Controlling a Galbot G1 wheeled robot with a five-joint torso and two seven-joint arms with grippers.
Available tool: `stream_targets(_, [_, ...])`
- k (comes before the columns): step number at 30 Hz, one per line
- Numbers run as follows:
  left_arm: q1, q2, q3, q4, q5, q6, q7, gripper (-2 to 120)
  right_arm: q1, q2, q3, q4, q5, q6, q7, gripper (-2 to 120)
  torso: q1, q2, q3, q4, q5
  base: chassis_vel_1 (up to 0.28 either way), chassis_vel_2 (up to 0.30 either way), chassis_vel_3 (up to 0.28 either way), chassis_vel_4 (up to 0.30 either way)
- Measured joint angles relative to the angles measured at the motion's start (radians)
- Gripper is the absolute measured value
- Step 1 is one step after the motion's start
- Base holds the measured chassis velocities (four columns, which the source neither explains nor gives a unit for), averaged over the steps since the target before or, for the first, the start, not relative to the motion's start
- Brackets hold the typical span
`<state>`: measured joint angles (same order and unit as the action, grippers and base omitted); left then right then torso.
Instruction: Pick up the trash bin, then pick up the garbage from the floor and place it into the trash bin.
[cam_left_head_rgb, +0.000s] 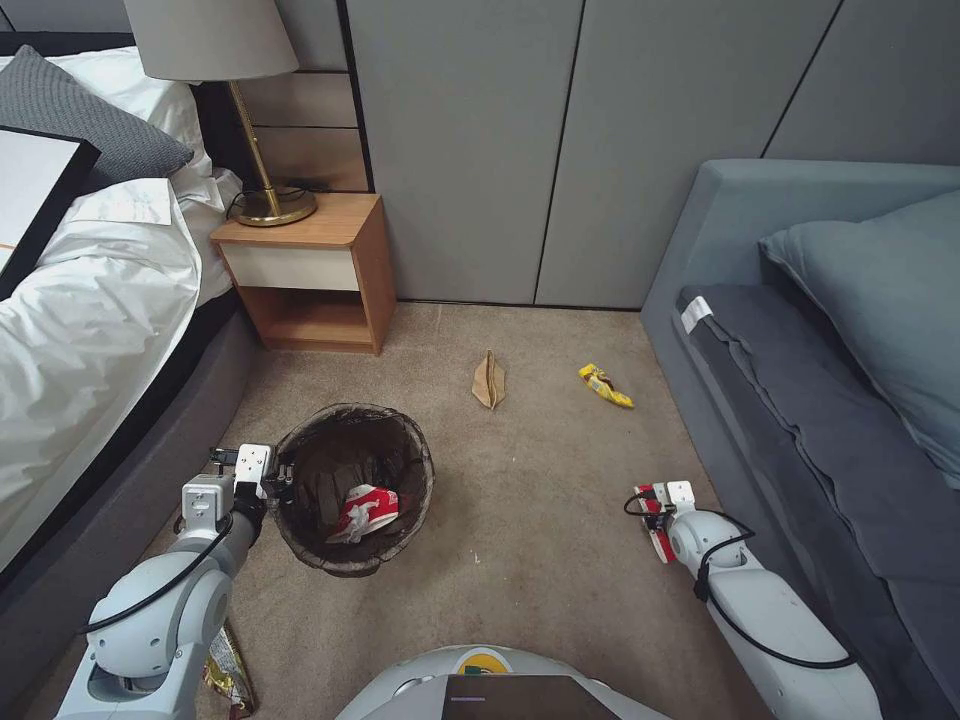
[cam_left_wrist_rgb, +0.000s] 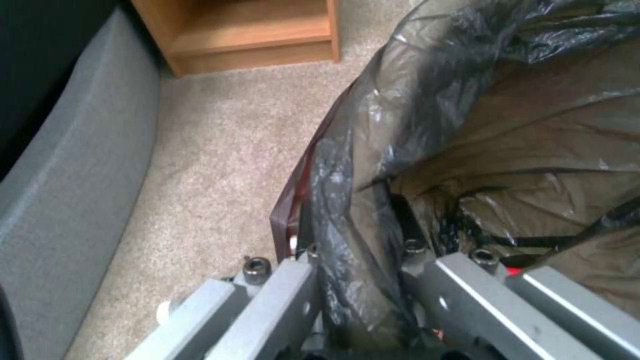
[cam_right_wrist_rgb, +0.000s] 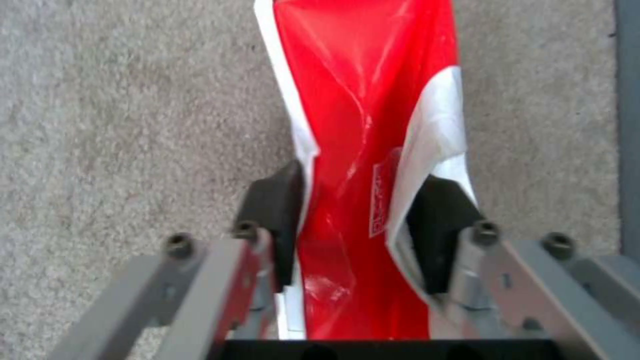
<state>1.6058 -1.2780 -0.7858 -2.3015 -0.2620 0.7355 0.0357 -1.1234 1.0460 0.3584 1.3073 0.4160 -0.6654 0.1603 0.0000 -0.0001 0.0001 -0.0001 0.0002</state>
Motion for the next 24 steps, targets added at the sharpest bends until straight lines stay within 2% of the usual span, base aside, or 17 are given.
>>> stream_targets(2, [0.0, 0.0, 0.0, 0.0, 0.0, 0.0, 0.0, 0, -0.001, -0.002, 0.001, 0.004, 0.001, 0.0, 0.0, 30, 0.0, 0.0, 0.0, 0.0, -0.0002, 0.0, 0.0, 0.0, 0.0])
stream_targets(5, [0.003, -0.004, 0.0, 0.002, 0.002, 0.0, 0.001, 0, -0.001, -0.005, 0.006, 0.004, 0.002, 0.001, 0.0, 14, 0.0, 0.0, 0.0, 0.0001, -0.0002, 0.0, 0.0, 0.0, 0.0])
stream_targets(12, [0.004, -0.005, -0.002, 0.003, 0.003, 0.0, 0.003, 0, 0.003, -0.003, 0.009, -0.006, 0.004, 0.011, -0.001, 0, 0.0, 0.0, 0.0, 0.0, -0.0002, 0.0, 0.0, 0.0, 0.0])
stream_targets(19, [0.005, -0.007, -0.003, 0.003, 0.003, 0.0, 0.003, 0, 0.004, 0.005, 0.01, -0.011, 0.004, 0.018, -0.002, 0, 0.0, 0.0, 0.0, 0.0001, -0.0001, 0.0, 0.0, 0.0, 0.0])
stream_targets(24, [0.006, -0.004, -0.007, -0.001, 0.003, 0.0, 0.003, 0, -0.012, 0.002, 0.022, 0.03, 0.009, 0.017, 0.003, 0, 0.0, 0.0, 0.0, 0.0001, -0.0001, 0.0, 0.0, 0.0, 0.0])
